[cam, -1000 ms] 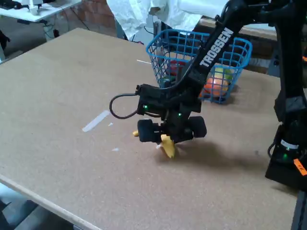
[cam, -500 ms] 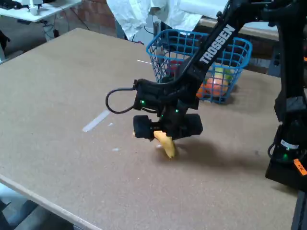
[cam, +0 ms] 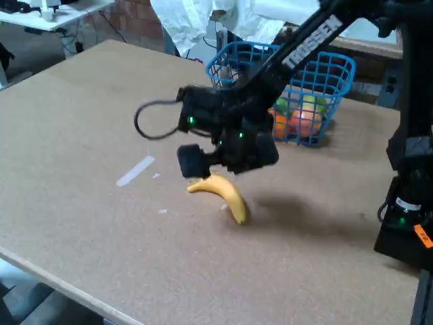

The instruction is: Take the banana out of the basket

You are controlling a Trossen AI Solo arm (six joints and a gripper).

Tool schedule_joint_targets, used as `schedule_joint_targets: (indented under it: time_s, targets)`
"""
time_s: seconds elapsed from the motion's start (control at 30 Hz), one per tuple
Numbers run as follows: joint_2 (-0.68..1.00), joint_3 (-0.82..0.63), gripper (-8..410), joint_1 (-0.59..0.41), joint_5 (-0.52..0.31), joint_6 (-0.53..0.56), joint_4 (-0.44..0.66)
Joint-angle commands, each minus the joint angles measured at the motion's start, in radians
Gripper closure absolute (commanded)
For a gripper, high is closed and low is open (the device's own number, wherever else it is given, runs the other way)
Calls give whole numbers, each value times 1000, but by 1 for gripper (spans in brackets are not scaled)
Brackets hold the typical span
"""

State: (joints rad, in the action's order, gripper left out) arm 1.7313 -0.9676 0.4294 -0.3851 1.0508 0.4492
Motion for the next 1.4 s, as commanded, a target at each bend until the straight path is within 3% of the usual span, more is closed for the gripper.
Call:
schedule_joint_targets:
  time_s: [0.0,0.5,0.7,0.8,1.37]
  targets:
    - [-81,-1,83,-1,-55,-86,-11]
    - [-296,-1,83,-3,-167,-377,-14]
    - [-362,-1,83,-5,-218,-410,-17]
    - [-409,-1,83,-5,-220,-455,-21]
    - [-620,-1,83,-4,-215,-466,-27]
